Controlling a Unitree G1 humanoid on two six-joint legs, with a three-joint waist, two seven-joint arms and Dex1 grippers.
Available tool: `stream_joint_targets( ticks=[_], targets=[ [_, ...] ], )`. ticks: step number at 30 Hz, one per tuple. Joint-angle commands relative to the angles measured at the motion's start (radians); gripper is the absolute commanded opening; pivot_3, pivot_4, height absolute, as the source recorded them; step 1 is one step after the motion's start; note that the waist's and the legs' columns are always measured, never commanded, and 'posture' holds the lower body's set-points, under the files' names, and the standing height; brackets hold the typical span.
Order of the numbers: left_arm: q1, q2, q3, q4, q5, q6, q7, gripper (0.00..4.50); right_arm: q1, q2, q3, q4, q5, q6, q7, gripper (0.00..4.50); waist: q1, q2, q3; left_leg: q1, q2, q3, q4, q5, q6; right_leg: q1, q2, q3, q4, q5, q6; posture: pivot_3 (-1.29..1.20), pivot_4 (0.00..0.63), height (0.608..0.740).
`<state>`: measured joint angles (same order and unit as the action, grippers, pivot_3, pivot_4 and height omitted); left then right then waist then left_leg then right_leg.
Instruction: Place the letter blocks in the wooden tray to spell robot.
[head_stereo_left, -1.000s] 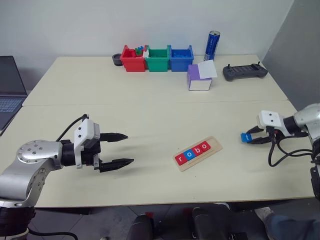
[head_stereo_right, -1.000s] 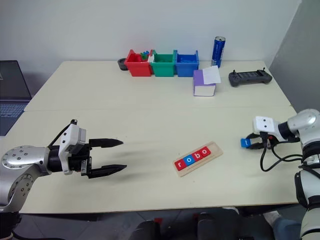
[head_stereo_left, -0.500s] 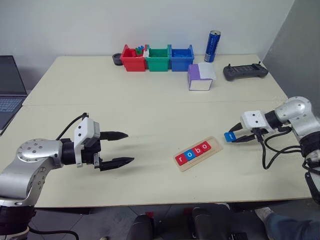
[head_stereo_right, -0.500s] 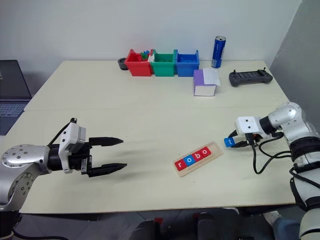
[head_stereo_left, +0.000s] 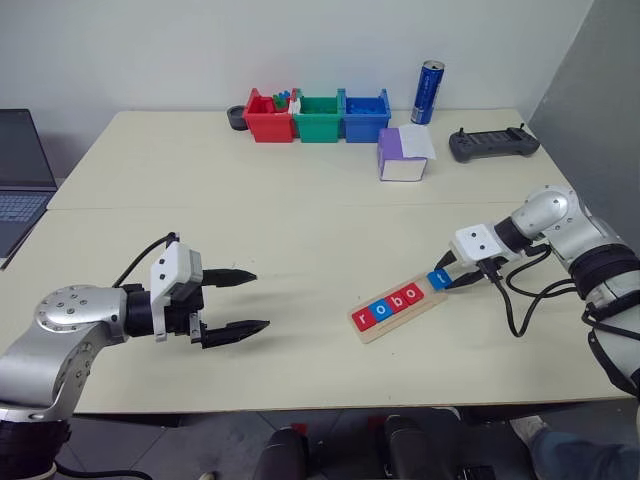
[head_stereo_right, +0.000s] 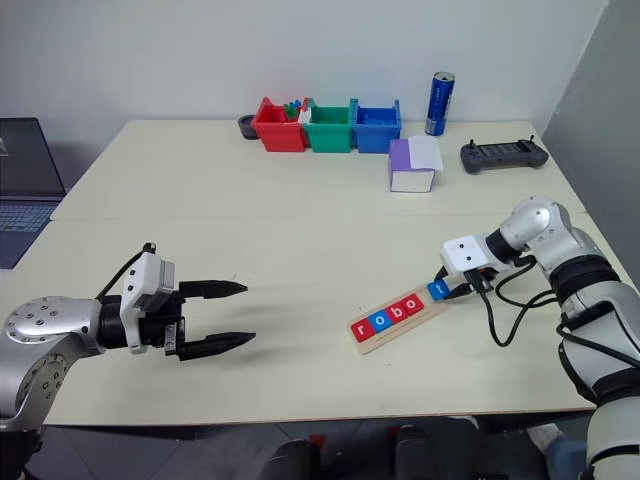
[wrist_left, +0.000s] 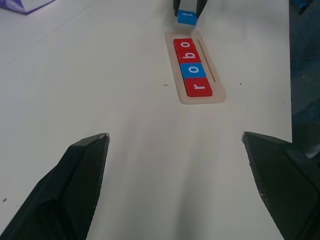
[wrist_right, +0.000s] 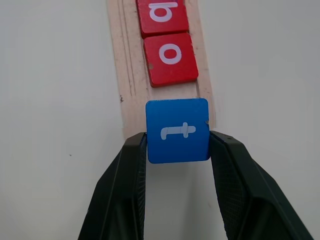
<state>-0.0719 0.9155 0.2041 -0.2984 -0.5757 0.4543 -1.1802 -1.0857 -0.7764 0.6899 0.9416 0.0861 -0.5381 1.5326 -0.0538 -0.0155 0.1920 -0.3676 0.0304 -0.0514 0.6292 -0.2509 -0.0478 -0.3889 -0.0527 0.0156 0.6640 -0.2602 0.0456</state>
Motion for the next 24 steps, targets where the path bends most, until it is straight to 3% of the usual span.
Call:
stream_joint_targets(
  ticks=[1,24],
  targets=[
    [0.005,0.001,0.035,-0.034,-0.020,0.001,0.013,4.50,-0.022,0.006,0.013,0.009,0.016,-0.029,0.082,1.45,0.000,0.000,0.000,0.000,0.000,0.000,0.000,0.000,0.000,0.000,0.000,0.000,0.000,0.000,0.000,0.00,0.150,0.740],
    [0.043,0.003,0.054,-0.060,-0.037,0.004,0.036,4.50,-0.075,0.085,0.008,0.120,-0.071,-0.064,0.082,1.45,-0.001,0.000,0.000,0.000,0.000,0.000,0.000,0.000,0.000,0.000,0.000,0.000,0.000,0.000,0.000,0.00,0.150,0.740]
  ],
)
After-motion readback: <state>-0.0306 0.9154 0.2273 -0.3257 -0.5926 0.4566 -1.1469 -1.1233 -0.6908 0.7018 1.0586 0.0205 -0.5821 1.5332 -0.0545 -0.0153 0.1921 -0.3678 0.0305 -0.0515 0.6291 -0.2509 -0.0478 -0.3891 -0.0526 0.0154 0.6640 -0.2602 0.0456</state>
